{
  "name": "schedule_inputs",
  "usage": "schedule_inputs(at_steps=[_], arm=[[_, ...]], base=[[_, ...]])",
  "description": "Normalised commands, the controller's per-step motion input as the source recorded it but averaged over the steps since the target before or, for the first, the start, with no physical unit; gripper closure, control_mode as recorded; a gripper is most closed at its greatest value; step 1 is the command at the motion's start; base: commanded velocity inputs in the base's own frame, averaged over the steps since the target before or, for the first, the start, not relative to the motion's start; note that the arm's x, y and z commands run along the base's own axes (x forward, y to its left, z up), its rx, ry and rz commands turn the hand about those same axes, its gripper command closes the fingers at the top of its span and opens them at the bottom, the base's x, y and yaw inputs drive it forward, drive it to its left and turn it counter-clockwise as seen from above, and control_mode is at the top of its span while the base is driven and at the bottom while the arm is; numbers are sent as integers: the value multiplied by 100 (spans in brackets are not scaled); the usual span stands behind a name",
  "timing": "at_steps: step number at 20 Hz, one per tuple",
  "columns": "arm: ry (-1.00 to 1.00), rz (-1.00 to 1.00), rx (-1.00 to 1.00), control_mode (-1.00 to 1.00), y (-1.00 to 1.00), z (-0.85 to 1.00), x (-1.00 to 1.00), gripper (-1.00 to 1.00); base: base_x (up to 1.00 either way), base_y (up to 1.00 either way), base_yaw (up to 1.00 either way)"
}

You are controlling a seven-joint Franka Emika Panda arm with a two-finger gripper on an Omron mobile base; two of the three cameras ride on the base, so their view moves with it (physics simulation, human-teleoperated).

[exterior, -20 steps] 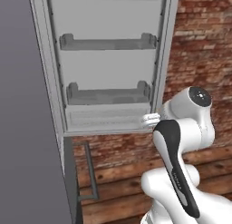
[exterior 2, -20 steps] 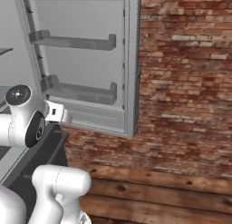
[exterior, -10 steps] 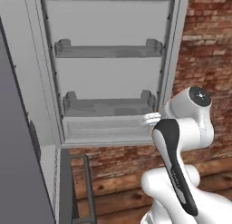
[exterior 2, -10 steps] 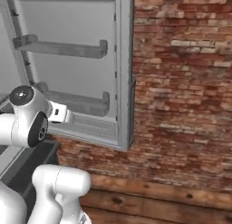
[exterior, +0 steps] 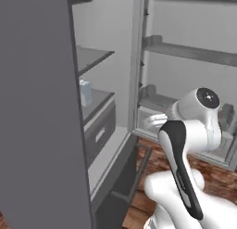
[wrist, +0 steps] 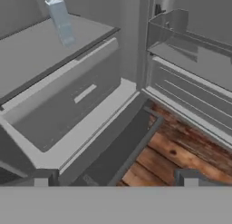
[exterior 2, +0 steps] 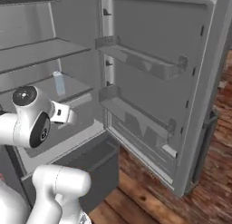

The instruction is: Take a sugar cube from the saucer and place it inside the coffee. Then, grab milk from the fridge and place it next to the coffee on the counter to sweeten the coffee.

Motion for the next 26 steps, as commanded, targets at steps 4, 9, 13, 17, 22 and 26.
schedule_inputs(at_steps=[4, 9, 13, 17, 22, 26], arm=[[0, 0, 0, 100, 0, 0, 0, -100], [0, 0, 0, 100, 0, 0, 0, -100], [0, 0, 0, 100, 0, 0, 0, -100], [0, -3, -4, -100, 27, 11, 56, -100], [1, -5, -4, -100, 65, 19, 97, -100], [4, 9, 0, -100, 26, -1, 47, -100]], base=[[73, -80, 61], [46, -58, 54], [14, 27, 22], [10, 0, 0], [0, 0, 0], [0, 0, 0]])
